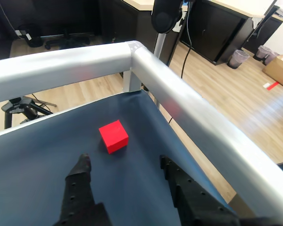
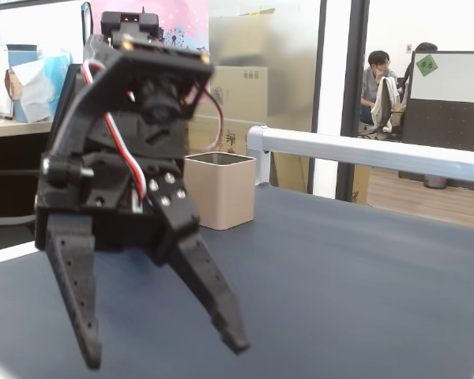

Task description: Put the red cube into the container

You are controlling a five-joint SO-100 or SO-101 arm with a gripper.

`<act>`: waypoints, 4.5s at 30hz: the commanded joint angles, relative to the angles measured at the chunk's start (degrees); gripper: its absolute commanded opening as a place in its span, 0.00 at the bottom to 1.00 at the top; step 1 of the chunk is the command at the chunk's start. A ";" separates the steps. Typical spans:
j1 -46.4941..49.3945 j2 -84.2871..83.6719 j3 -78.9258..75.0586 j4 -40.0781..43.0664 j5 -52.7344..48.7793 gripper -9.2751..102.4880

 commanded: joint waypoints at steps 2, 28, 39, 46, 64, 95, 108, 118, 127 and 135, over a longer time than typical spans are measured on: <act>0.00 -3.16 -6.77 -4.04 -1.14 0.47; -4.22 -25.58 -26.02 -12.66 -0.44 0.48; -4.92 -26.19 -26.10 -13.36 -0.70 0.42; -4.66 -25.22 -24.70 -13.36 -0.88 0.33; -3.78 -23.03 -17.31 -19.07 1.93 0.27; -12.39 2.29 -0.62 -2.81 7.12 0.08; -31.38 31.82 24.79 8.61 4.75 0.08; -47.55 49.31 35.24 19.95 3.87 0.08; -61.35 59.33 38.32 33.13 2.37 0.08; -71.63 68.91 40.87 45.62 0.88 0.08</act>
